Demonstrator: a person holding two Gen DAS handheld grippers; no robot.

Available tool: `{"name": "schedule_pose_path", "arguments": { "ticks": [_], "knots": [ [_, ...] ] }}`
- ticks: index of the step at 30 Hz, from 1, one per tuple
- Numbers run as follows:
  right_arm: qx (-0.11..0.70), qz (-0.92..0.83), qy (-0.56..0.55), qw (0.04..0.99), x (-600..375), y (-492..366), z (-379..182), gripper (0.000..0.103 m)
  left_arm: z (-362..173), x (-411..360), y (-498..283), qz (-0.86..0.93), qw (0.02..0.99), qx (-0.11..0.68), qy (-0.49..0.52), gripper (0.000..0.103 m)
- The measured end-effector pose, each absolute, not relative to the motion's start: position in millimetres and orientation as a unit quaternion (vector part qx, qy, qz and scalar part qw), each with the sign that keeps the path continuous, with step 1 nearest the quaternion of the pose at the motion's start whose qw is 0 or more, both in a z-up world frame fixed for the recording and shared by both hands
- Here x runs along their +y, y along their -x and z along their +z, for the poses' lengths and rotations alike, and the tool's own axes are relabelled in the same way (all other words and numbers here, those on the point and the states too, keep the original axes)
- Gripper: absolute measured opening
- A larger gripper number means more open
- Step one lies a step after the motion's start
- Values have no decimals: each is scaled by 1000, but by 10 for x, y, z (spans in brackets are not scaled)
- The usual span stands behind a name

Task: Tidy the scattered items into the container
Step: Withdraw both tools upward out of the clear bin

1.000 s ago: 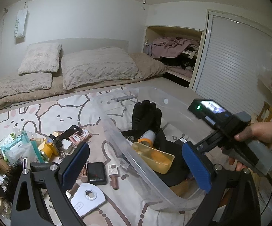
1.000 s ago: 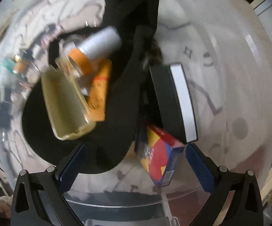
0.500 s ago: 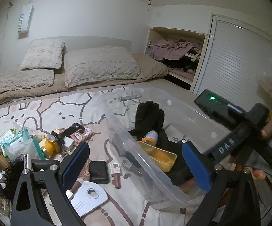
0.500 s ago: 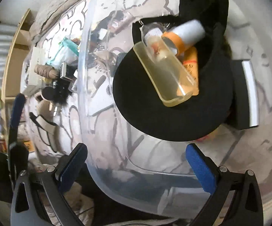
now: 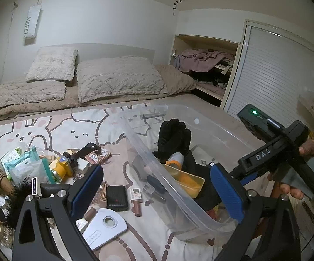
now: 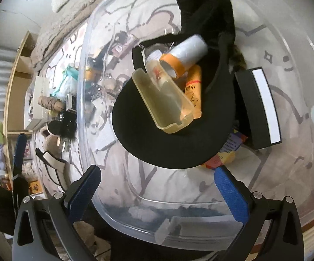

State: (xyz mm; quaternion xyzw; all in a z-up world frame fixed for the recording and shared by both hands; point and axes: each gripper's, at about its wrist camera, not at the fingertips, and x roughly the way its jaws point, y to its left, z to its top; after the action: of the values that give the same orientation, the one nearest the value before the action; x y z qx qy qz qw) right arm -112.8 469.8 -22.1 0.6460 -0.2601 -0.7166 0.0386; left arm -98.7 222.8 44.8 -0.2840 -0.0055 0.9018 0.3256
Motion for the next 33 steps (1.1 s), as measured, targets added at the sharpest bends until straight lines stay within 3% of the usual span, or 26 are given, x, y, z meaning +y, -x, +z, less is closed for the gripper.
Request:
{"name": "schedule_pose_path", "arguments": {
  "ticks": [21, 33],
  "knots": [
    [-111, -895, -433, 0, 4395, 406, 347, 103, 475, 2114, 850, 907, 306, 9, 291, 103],
    [-95, -929, -357, -32, 4245, 36, 406, 103, 486, 1990, 757, 912, 291, 14, 288, 103]
  ]
}}
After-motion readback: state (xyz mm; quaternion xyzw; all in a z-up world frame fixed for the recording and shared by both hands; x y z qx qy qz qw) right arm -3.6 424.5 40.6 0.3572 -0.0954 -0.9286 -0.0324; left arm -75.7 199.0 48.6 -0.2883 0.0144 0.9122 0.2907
